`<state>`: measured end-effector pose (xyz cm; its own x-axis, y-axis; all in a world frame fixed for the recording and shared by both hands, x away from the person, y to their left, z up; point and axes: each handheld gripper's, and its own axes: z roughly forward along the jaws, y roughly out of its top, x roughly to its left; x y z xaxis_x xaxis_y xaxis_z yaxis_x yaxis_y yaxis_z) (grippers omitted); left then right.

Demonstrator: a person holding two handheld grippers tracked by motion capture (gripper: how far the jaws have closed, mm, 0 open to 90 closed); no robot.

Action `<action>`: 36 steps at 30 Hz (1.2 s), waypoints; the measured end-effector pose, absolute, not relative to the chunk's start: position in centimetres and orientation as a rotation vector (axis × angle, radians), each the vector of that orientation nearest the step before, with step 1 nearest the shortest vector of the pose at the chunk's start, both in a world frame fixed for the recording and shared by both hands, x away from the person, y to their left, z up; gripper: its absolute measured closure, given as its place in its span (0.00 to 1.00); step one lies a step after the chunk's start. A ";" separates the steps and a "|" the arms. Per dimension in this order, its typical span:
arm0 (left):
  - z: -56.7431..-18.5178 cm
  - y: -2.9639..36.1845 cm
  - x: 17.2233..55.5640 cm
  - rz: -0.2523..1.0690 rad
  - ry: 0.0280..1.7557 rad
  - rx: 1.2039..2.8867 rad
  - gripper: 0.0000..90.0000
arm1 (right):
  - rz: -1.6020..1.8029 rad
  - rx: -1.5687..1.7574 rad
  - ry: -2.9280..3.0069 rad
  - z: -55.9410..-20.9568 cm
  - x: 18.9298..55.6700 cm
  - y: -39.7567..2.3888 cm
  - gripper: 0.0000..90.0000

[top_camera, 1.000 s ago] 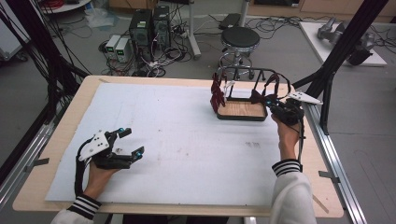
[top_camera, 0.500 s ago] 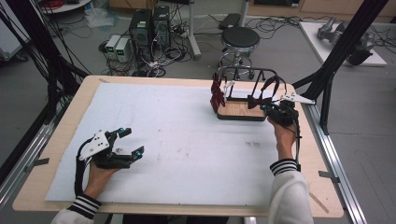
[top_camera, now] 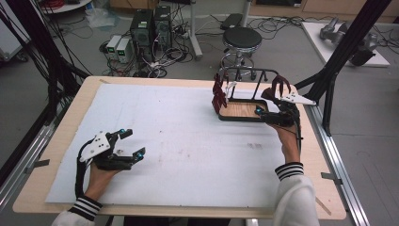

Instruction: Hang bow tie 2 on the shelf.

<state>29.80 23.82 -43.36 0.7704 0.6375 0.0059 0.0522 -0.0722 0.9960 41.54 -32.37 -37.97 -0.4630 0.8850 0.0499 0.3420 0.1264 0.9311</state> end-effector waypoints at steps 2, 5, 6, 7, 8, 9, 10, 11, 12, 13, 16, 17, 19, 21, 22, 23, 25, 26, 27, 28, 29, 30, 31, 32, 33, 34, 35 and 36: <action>-43.3 23.9 29.8 0.527 0.568 1.586 0.15 | 1.352 1.158 1.898 -37.7 41.1 -32.3 0.12; -43.2 24.0 29.7 0.533 0.567 1.580 0.15 | 1.394 1.086 1.906 -37.3 39.6 -31.9 0.12; -43.2 24.0 29.7 0.535 0.568 1.576 0.15 | 1.411 1.066 1.903 -37.1 39.0 -31.8 0.12; -43.1 24.1 29.6 0.534 0.569 1.574 0.15 | 1.422 1.039 1.901 -37.0 38.2 -31.7 0.11; -43.1 24.2 29.6 0.539 0.569 1.569 0.15 | 1.439 1.018 1.892 -36.9 37.7 -31.6 0.11; -43.0 24.3 29.6 0.545 0.570 1.566 0.15 | 1.459 0.988 1.883 -36.8 36.8 -31.5 0.11; -43.0 24.4 29.6 0.545 0.571 1.562 0.15 | 1.469 0.981 1.875 -36.8 36.1 -31.5 0.11; -43.0 24.4 29.6 0.550 0.571 1.561 0.15 | 1.474 0.969 1.867 -36.7 35.4 -31.5 0.11; -43.1 24.5 29.6 0.555 0.573 1.562 0.15 | 1.489 0.944 1.843 -36.8 34.6 -31.4 0.11; -43.1 24.5 29.5 0.555 0.573 1.554 0.15 | 1.507 0.930 1.826 -36.9 33.8 -31.4 0.11; -43.3 24.5 29.2 0.591 0.569 1.523 0.15 | 1.525 0.896 1.796 -37.6 31.8 -31.4 0.11; -43.4 24.5 29.1 0.595 0.571 1.523 0.15 | 1.523 0.892 1.792 -37.9 31.2 -31.3 0.11; -43.6 24.5 28.9 0.605 0.575 1.509 0.15 | 1.535 0.885 1.780 -38.6 30.1 -31.3 0.11; -43.9 24.7 28.8 0.612 0.583 1.507 0.15 | 1.542 0.875 1.766 -39.2 29.5 -31.2 0.11; -44.1 24.8 28.8 0.611 0.586 1.504 0.15 | 1.550 0.878 1.759 -39.6 29.1 -31.2 0.11; -44.2 24.9 28.7 0.613 0.589 1.500 0.15 | 1.549 0.879 1.760 -39.9 28.9 -31.1 0.11; -44.5 25.1 28.6 0.617 0.597 1.498 0.15 | 1.557 0.869 1.751 -40.6 28.4 -30.8 0.11; -44.6 25.2 28.5 0.615 0.598 1.497 0.15 | 1.559 0.863 1.752 -40.9 28.2 -30.7 0.11; -44.7 25.3 28.5 0.616 0.603 1.494 0.15 | 1.551 0.862 1.755 -41.3 27.9 -30.5 0.11; -44.9 25.3 28.4 0.617 0.606 1.493 0.15 | 1.544 0.851 1.755 -41.6 27.7 -30.2 0.11; -45.0 25.4 28.4 0.617 0.609 1.492 0.15 | 1.536 0.842 1.757 -42.0 27.5 -30.0 0.11; -45.2 25.5 28.3 0.617 0.613 1.492 0.15 | 1.538 0.834 1.755 -42.3 27.4 -29.9 0.11; -45.3 25.5 28.3 0.618 0.614 1.486 0.15 | 1.538 0.839 1.757 -42.6 27.2 -29.7 0.11; -45.3 25.6 28.2 0.620 0.613 1.472 0.15 | 1.532 0.830 1.749 -42.9 27.1 -29.5 0.11; -45.3 25.7 28.2 0.624 0.614 1.470 0.15 | 1.529 0.827 1.749 -43.1 26.9 -29.4 0.11; -45.4 25.8 28.2 0.623 0.617 1.473 0.15 | 1.532 0.827 1.745 -43.3 26.9 -29.2 0.11; -45.3 25.9 28.2 0.621 0.615 1.469 0.15 | 1.540 0.826 1.737 -43.5 26.8 -29.1 0.11; -45.4 25.9 28.2 0.624 0.616 1.472 0.15 | 1.545 0.824 1.728 -43.7 26.7 -29.1 0.11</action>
<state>28.16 25.89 -45.35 0.7012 0.7129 0.0015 -0.0076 0.0053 1.0000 26.74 -29.12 -43.68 -0.5773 0.8136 -0.0688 0.0224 0.1001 0.9947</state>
